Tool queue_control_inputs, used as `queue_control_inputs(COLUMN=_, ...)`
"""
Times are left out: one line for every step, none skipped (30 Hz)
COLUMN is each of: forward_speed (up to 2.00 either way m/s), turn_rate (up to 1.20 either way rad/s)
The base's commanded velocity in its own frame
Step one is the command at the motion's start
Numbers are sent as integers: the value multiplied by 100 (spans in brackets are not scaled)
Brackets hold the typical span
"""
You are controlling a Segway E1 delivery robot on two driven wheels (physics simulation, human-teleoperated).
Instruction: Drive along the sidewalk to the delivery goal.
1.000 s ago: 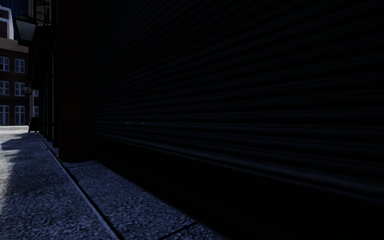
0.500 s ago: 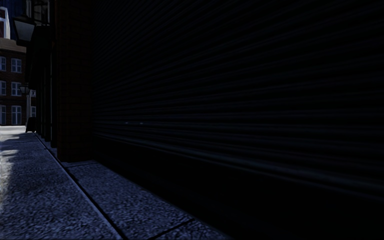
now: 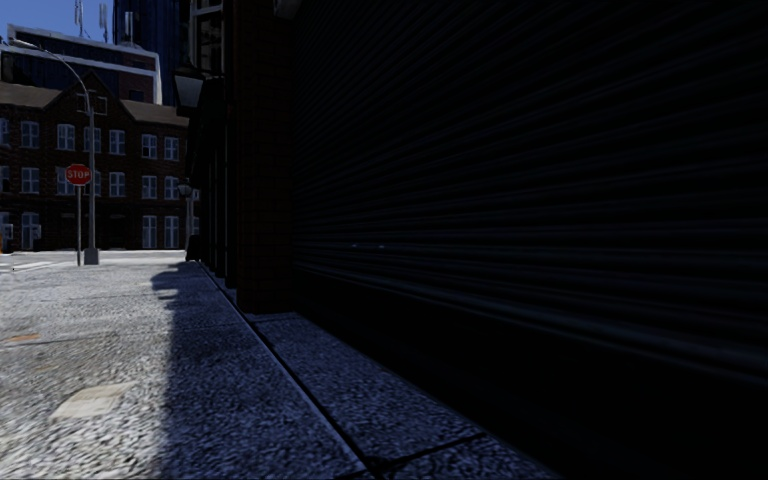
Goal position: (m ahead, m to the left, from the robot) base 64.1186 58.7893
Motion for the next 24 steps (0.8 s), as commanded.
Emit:
queue_control_inputs(forward_speed=-16, turn_rate=66)
queue_control_inputs(forward_speed=-16, turn_rate=66)
queue_control_inputs(forward_speed=-16, turn_rate=66)
queue_control_inputs(forward_speed=-16, turn_rate=65)
queue_control_inputs(forward_speed=-16, turn_rate=64)
queue_control_inputs(forward_speed=-16, turn_rate=64)
queue_control_inputs(forward_speed=-16, turn_rate=63)
queue_control_inputs(forward_speed=-16, turn_rate=63)
queue_control_inputs(forward_speed=-16, turn_rate=63)
queue_control_inputs(forward_speed=-17, turn_rate=63)
queue_control_inputs(forward_speed=-17, turn_rate=63)
queue_control_inputs(forward_speed=-17, turn_rate=62)
queue_control_inputs(forward_speed=-17, turn_rate=62)
queue_control_inputs(forward_speed=-17, turn_rate=62)
queue_control_inputs(forward_speed=-17, turn_rate=62)
queue_control_inputs(forward_speed=-17, turn_rate=61)
queue_control_inputs(forward_speed=-17, turn_rate=61)
queue_control_inputs(forward_speed=-17, turn_rate=61)
queue_control_inputs(forward_speed=-17, turn_rate=61)
queue_control_inputs(forward_speed=-17, turn_rate=61)
queue_control_inputs(forward_speed=-17, turn_rate=60)
queue_control_inputs(forward_speed=-17, turn_rate=60)
queue_control_inputs(forward_speed=-17, turn_rate=60)
queue_control_inputs(forward_speed=-17, turn_rate=60)
